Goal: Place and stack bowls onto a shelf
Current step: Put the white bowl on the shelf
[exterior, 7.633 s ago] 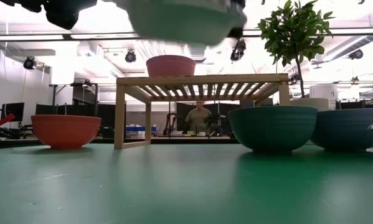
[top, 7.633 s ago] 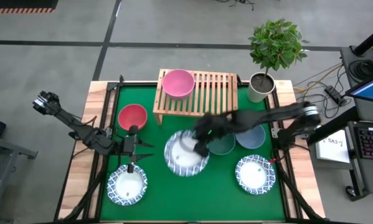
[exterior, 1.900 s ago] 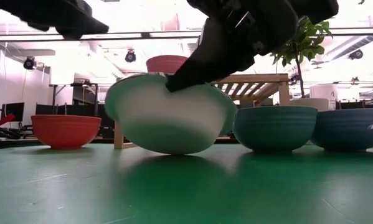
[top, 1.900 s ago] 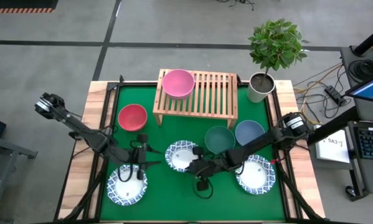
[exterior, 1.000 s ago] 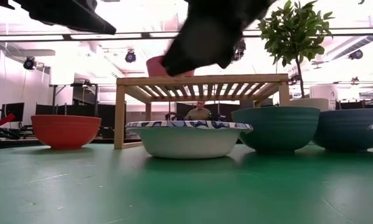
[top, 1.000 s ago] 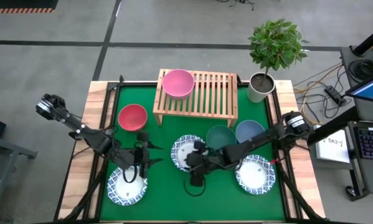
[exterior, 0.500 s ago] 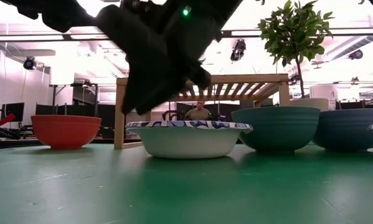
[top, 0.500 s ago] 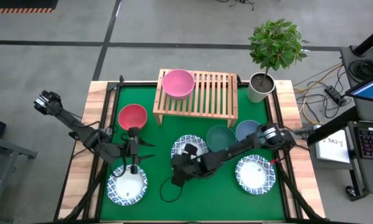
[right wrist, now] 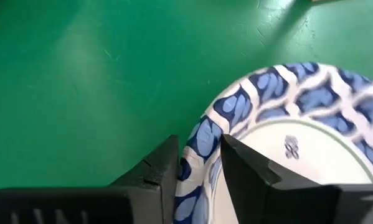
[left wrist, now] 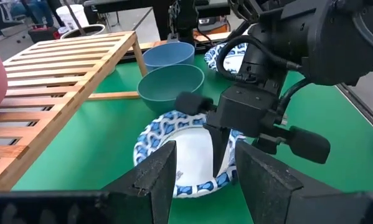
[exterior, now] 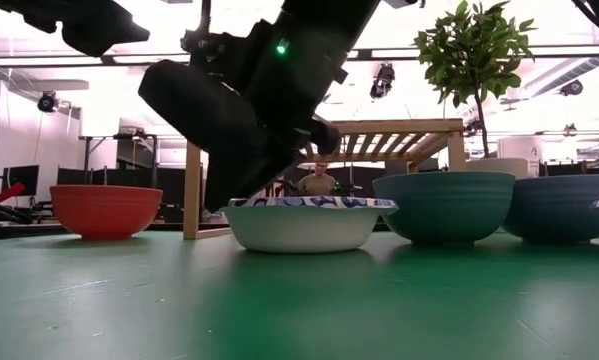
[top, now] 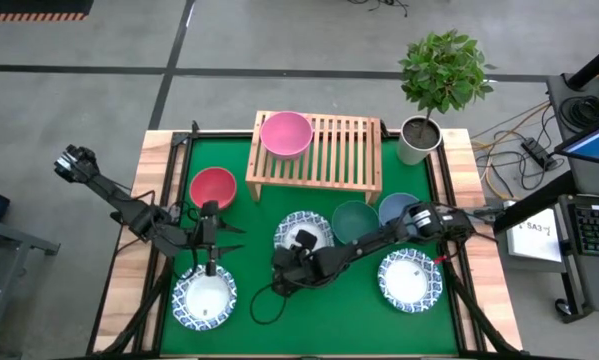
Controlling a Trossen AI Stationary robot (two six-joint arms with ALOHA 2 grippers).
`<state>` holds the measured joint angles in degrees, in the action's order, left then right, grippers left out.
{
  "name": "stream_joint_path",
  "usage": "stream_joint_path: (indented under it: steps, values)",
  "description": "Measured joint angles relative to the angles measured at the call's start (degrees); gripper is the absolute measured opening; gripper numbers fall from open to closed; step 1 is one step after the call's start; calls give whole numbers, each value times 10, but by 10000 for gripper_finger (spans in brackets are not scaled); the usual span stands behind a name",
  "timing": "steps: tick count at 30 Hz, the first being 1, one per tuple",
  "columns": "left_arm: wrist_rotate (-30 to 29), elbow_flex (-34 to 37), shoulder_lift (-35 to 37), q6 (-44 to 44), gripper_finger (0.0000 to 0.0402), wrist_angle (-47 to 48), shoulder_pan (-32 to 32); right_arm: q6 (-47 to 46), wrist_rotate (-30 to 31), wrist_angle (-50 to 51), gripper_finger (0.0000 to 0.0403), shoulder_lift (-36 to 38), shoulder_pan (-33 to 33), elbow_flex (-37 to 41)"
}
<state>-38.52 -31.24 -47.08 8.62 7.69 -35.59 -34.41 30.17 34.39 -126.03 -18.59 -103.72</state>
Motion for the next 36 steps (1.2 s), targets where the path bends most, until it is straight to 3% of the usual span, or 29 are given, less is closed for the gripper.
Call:
stream_joint_path:
  steps: [12,20,30,36]
  values:
    - [0,0,-1,-1,146,0,0,16,-44,-2,18,12,1,0]
    - [0,0,-1,-6,146,-6,0,71,-46,-3,13,48,-1,0]
    - [0,0,-1,-19,146,-19,0,146,18,-4,12,123,-14,0]
    - [0,0,-1,-19,146,-21,0,176,-20,44,12,178,-39,0]
